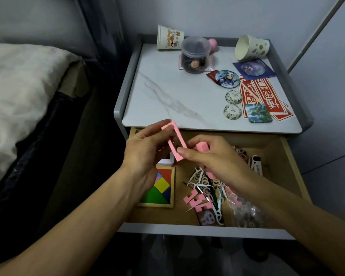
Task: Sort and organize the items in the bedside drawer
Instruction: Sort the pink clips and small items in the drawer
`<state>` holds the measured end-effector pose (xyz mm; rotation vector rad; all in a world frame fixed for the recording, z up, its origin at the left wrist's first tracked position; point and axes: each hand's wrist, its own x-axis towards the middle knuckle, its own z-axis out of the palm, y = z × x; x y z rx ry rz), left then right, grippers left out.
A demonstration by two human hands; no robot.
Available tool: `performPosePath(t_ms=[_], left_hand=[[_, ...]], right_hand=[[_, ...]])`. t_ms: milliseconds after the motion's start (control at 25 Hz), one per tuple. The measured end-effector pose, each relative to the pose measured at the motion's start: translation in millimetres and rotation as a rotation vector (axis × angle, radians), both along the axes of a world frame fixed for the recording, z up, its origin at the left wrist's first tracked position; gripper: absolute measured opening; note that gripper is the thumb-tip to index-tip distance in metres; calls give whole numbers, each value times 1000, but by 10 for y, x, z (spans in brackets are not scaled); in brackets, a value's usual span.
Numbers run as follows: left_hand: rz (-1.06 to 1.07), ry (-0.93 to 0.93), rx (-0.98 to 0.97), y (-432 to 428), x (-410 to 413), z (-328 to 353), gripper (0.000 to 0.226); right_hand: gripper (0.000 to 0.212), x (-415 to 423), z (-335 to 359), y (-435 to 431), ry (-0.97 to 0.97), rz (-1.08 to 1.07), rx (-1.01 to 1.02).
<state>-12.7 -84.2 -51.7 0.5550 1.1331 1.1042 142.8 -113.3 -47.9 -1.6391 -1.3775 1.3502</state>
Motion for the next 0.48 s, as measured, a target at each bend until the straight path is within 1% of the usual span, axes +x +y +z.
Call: performPosePath(t_ms=[80,160,360,480], left_hand=[[57,-26,-5,-4,-13,-10,22],[75,-36,5,-22,2,-13,21],[99,-47,21,-47,24,-29,19],[98,-20,37,-67,37,-31,17]], right_hand=[[16,-41,-3,-36,-73,18,75],[12,-63,-6,-47,-87,17,91],[16,-86,-23,-39,43,29,13],[18,-74,-41,-23,69,46,-18]])
